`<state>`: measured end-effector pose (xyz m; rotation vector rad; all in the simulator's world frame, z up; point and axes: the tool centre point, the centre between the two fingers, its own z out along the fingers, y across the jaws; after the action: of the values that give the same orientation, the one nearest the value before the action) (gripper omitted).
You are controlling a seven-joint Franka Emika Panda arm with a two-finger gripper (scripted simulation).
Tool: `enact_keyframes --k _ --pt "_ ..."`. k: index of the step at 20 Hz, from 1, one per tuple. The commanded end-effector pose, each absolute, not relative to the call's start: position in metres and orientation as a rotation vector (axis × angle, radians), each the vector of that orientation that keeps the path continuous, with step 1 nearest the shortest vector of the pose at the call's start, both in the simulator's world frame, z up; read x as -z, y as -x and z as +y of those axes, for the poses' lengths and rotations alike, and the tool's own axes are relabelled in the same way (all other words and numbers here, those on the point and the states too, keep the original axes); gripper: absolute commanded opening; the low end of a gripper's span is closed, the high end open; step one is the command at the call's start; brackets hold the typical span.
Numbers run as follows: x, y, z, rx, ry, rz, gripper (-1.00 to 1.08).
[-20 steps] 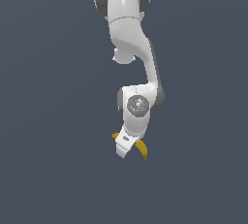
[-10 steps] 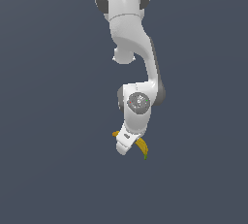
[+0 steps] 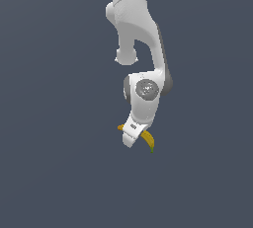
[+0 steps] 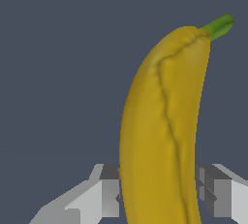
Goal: Pick up the object and move it to a goal position.
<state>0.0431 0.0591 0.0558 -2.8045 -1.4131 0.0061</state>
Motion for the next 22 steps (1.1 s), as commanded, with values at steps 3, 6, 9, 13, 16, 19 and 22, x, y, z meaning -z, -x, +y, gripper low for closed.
enact_keyframes --k 3,6,9,13,16,19,22 --pt "-0.082 -0.020 0.071 -0.002 2.806 -1.415 -1.00" --pt "-0.101 -0.002 0.079 -0.002 2.807 -1.415 -1.00" --pt "-0.121 0.016 0.088 -0.003 2.808 -1.415 -1.00" --pt "-0.147 0.040 0.101 -0.003 2.808 -1.415 -1.00" --pt "-0.165 0.056 0.109 -0.003 2.808 -1.415 -1.00" --pt "-0.181 0.069 0.116 -0.003 2.808 -1.415 -1.00" --pt "-0.193 0.080 0.122 -0.002 2.808 -1.415 -1.00"
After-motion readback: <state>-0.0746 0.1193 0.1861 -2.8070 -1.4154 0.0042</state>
